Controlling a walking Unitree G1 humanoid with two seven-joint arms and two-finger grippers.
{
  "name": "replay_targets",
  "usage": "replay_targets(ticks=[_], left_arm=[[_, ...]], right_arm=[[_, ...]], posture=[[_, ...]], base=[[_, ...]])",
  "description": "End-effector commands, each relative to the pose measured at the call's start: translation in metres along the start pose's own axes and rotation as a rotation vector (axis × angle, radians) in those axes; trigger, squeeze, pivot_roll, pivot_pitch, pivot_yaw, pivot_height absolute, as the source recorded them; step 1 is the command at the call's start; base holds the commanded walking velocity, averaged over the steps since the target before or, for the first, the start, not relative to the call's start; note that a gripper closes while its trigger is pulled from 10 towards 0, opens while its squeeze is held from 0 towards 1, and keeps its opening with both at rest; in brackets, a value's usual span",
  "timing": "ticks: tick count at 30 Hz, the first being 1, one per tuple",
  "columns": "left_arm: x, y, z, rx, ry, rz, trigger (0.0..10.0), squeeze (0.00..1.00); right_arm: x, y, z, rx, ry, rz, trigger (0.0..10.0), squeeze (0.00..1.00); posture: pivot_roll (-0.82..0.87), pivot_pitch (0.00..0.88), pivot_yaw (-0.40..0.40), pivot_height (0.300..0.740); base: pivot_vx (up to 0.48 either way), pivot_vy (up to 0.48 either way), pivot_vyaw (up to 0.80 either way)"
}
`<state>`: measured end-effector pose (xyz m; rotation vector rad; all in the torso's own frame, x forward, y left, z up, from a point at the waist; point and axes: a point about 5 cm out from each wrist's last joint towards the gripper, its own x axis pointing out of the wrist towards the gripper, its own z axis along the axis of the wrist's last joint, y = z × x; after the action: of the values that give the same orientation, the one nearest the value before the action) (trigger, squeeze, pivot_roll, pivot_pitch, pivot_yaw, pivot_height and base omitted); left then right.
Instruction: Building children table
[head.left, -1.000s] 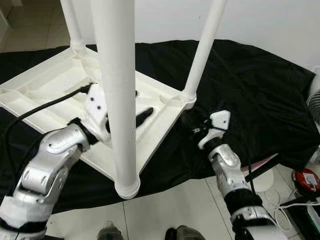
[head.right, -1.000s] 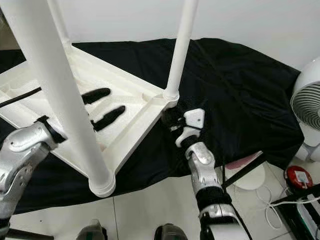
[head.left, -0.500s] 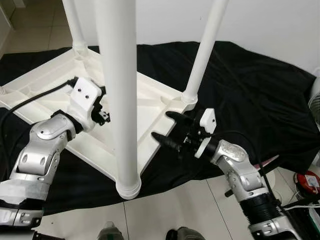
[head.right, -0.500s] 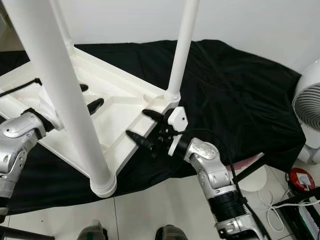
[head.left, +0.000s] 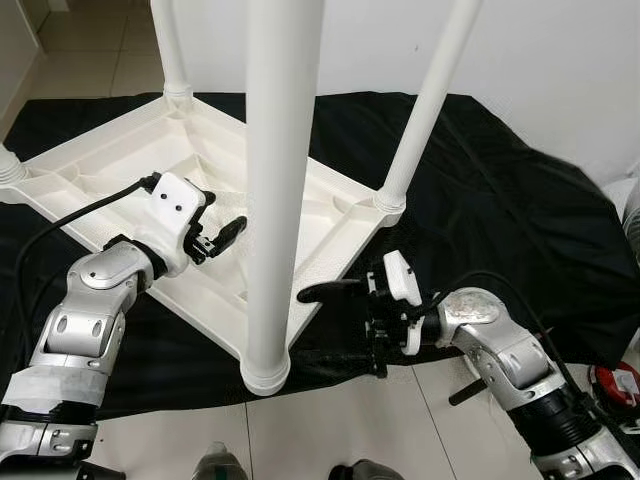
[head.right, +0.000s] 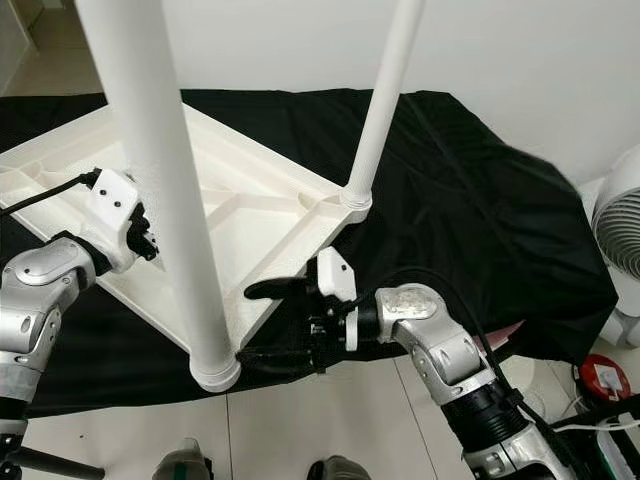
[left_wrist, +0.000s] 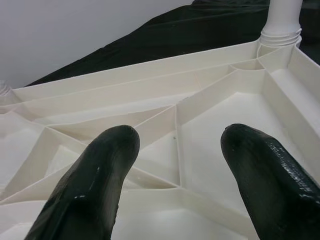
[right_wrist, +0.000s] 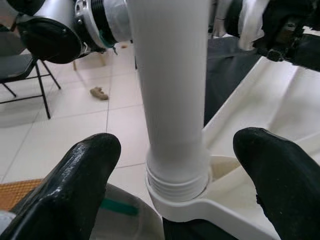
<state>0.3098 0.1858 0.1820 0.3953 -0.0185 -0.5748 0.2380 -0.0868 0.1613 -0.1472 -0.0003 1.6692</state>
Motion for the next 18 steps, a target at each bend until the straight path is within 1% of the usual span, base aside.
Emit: replay_targets(ticks=[1,4,5,7,8,10,11,13,14,17,18], left_arm=[[-0.003,0.012,-0.006,-0.006,0.017,0.235,10.0,0.0],[-0.004,0.016,-0.004,-0.003,0.014,0.243,10.0,0.0],[-0.004,0.016,-0.004,-0.003,0.014,0.243,10.0,0.0],[-0.005,0.017,-0.004,0.004,0.018,0.249,10.0,0.0],[-0.005,0.017,-0.004,0.004,0.018,0.249,10.0,0.0],[-0.006,0.018,-0.003,0.011,0.016,0.253,10.0,0.0],[-0.006,0.018,-0.003,0.011,0.016,0.253,10.0,0.0],[-0.006,0.019,-0.002,0.019,0.017,0.256,10.0,0.0],[-0.006,0.019,-0.002,0.019,0.017,0.256,10.0,0.0],[-0.004,0.02,0.0,0.03,0.012,0.259,10.0,0.0],[-0.004,0.02,0.0,0.03,0.012,0.259,10.0,0.0]], right_arm=[[0.002,0.0,0.004,-0.027,0.017,0.039,10.0,0.0],[0.018,-0.008,0.003,-0.042,0.012,0.066,10.0,0.0],[0.018,-0.008,0.003,-0.042,0.012,0.066,10.0,0.0],[0.026,-0.011,0.003,-0.054,-0.002,0.056,10.0,0.0],[0.026,-0.011,0.003,-0.054,-0.002,0.056,10.0,0.0],[0.037,-0.011,0.005,-0.043,-0.039,0.039,10.0,0.0],[0.037,-0.011,0.005,-0.043,-0.039,0.039,10.0,0.0],[0.046,-0.011,0.004,-0.031,-0.069,0.028,10.0,0.0],[0.046,-0.011,0.004,-0.031,-0.069,0.028,10.0,0.0],[0.055,-0.014,0.002,-0.019,-0.099,0.017,10.0,0.0],[0.055,-0.014,0.002,-0.019,-0.099,0.017,10.0,0.0]], posture=[[0.21,0.0,-0.083,0.74],[0.22,0.0,-0.084,0.74],[0.22,0.0,-0.084,0.74],[0.22,0.0,-0.084,0.74],[0.22,0.0,-0.084,0.74],[0.23,0.0,-0.087,0.74],[0.23,0.0,-0.087,0.74],[0.24,0.0,-0.086,0.74],[0.24,0.0,-0.086,0.74],[0.23,0.0,-0.079,0.74],[0.23,0.0,-0.079,0.74]], base=[[0.0,0.0,0.0],[0.0,0.0,0.0],[0.0,0.0,0.0],[0.0,0.0,0.0],[0.0,0.0,0.0],[0.0,0.0,0.0],[0.0,0.0,0.0],[0.0,0.0,0.0],[0.0,0.0,0.0],[0.0,0.0,0.0],[0.0,0.0,0.0]])
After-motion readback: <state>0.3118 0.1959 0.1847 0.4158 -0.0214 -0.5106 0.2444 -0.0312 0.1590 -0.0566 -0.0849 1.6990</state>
